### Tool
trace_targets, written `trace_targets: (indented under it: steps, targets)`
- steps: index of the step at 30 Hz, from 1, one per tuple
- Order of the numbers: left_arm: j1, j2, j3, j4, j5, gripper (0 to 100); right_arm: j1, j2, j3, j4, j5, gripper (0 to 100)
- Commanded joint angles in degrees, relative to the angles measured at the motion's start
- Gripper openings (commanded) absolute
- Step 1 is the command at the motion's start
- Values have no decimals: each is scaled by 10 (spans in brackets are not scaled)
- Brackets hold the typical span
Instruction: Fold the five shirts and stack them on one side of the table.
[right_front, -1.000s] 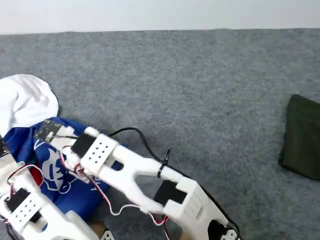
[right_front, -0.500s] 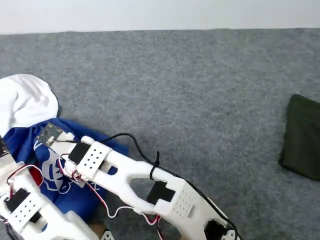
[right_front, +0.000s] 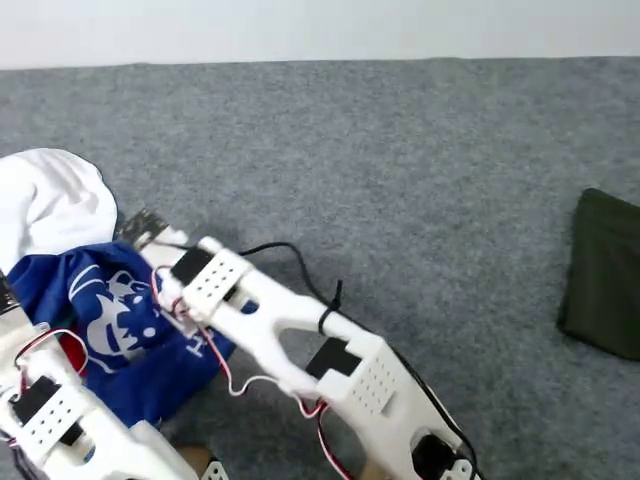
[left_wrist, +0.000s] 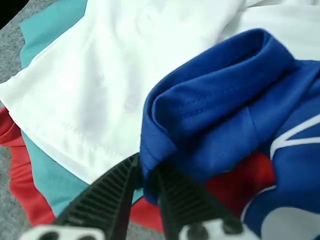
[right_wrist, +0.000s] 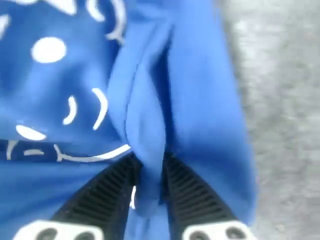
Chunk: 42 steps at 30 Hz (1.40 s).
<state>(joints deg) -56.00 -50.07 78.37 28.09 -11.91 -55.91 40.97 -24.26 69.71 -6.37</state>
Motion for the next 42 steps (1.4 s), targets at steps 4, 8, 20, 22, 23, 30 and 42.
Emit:
trace_targets:
  steps: [4, 8, 20, 22, 23, 30, 42]
  targets:
    - [4, -3, -4, -9, 5, 2, 35, -67, -27, 0, 34, 23]
    - [27, -4, 5, -9, 5, 2, 32, -71, -27, 0, 55, 59]
    - [36, -4, 6, -9, 5, 2, 4, -83, -46, 0, 55, 142]
    - [36, -4, 6, -9, 5, 2, 3, -83, -57, 0, 55, 140]
    - [36, -4, 6, -9, 5, 2, 3, -82, -66, 0, 55, 140]
    - [34, -4, 6, -9, 5, 2, 13, -74, -74, -1, 72, 87]
    - [37, -3, 6, -9, 5, 2, 18, -66, -78, 51, 74, 192]
